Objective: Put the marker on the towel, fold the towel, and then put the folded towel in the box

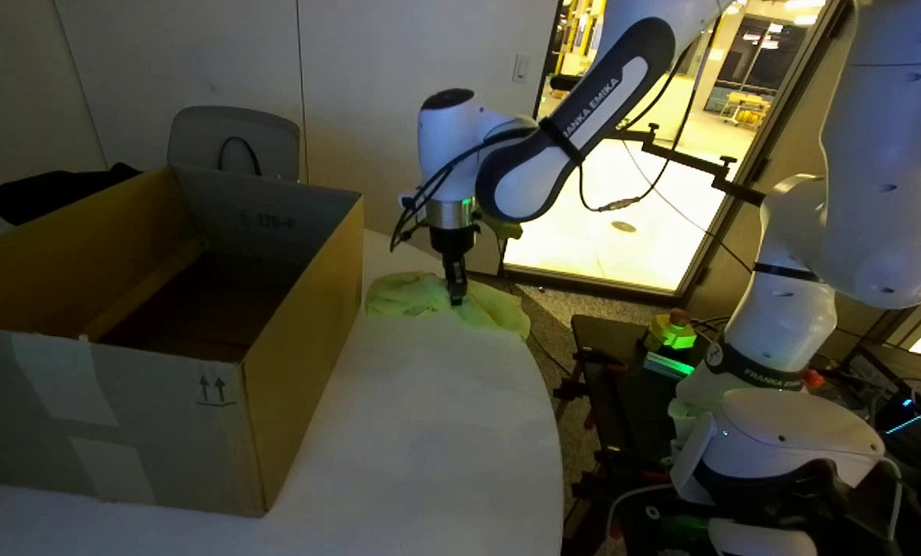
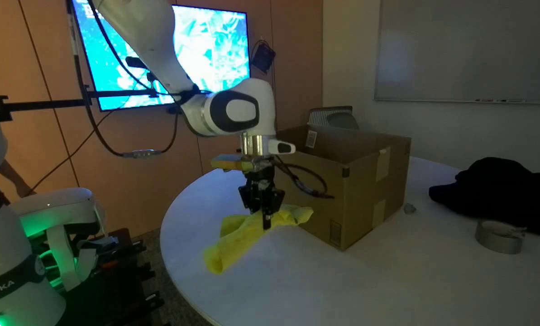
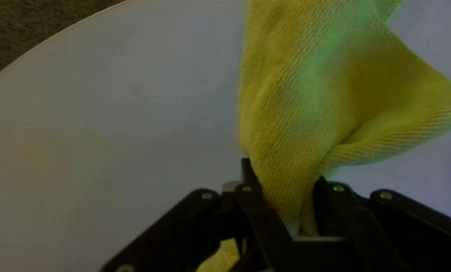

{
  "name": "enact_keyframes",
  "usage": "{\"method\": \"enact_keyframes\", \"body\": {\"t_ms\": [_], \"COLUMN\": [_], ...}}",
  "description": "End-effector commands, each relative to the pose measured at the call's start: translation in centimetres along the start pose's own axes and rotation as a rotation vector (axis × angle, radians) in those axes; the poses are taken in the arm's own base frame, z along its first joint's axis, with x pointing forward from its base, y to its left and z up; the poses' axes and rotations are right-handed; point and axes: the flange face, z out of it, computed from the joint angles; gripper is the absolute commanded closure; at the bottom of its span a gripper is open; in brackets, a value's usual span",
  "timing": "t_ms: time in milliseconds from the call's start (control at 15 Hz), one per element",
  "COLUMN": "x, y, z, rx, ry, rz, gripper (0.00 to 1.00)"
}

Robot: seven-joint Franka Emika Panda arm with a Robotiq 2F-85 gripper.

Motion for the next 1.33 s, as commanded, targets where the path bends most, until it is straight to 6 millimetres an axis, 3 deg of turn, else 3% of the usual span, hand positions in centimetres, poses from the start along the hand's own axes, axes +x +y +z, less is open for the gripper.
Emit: {"method": "enact_keyframes", "body": {"t_ms": [0, 333, 600, 733, 867, 1133, 1267], "x": [1.7, 6.9, 10.6, 12.6, 14.5, 18.7, 20.9], "y": [1.1, 0.9, -0.7, -1.5, -2.0, -2.1, -1.8], "z": [-9.1, -20.7, -27.7, -29.6, -30.2, -29.7, -28.6], "rx": [-0.031, -0.061, -0.05, -0.048, -0.046, -0.01, 0.016], "ry": [0.07, 0.194, 0.271, 0.288, 0.283, 0.305, 0.321], "rz": [0.104, 0.255, 0.354, 0.394, 0.426, 0.48, 0.528], "gripper": [0.91, 0.91, 0.91, 0.91, 0.91, 0.91, 0.91]}}
